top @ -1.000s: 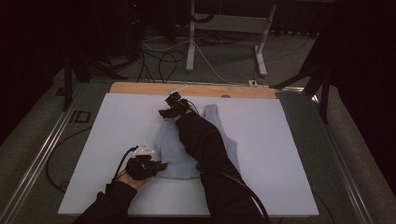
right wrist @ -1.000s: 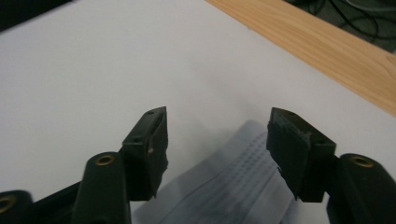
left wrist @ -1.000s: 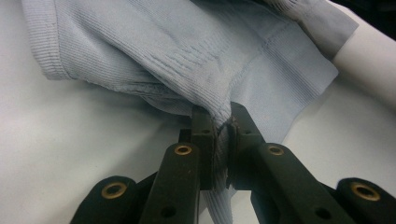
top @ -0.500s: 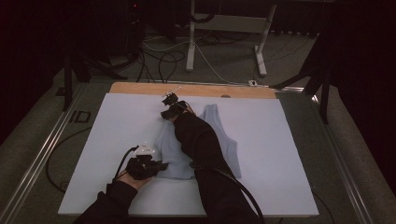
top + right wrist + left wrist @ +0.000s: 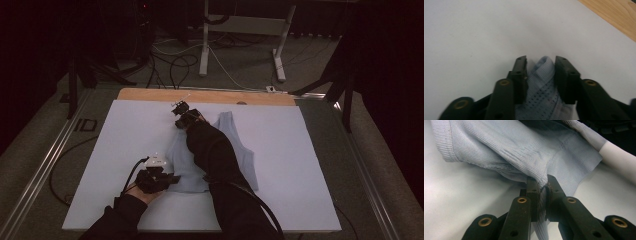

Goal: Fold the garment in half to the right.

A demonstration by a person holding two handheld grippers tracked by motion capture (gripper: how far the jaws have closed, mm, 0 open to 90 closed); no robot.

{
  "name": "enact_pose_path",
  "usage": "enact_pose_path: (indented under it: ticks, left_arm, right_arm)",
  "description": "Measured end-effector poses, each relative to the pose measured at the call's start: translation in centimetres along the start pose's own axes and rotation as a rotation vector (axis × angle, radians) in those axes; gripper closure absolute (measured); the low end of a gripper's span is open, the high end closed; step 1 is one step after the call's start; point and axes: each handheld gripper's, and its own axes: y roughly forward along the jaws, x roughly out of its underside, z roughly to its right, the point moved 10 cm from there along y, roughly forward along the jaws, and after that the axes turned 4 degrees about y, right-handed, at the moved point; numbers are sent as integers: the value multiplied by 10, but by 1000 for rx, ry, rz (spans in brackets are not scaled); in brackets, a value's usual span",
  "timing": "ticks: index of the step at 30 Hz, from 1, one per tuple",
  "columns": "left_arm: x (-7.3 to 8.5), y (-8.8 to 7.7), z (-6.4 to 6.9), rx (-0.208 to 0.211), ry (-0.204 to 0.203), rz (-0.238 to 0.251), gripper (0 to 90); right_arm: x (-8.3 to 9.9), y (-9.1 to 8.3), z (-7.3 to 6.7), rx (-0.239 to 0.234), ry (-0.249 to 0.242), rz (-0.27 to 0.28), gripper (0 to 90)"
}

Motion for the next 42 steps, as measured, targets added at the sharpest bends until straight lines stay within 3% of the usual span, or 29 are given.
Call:
enact_pose_path:
  ticks: [9, 15, 24, 42]
  left_arm:
    - [0, 1, 0, 3, -6, -1, 840]
    - [0, 1, 0, 8, -14, -1, 840]
    - [-2, 0, 2, 3, -15, -7, 840]
    - [-43, -5, 30, 15, 53, 9, 840]
  right_arm:
    - [1, -2, 0, -1, -19, -4, 830]
    - [-2, -9, -1, -12, -35, 6, 848]
    - [-20, -34, 1, -26, -42, 79, 849]
    - [-30, -91, 28, 3, -53, 160, 849]
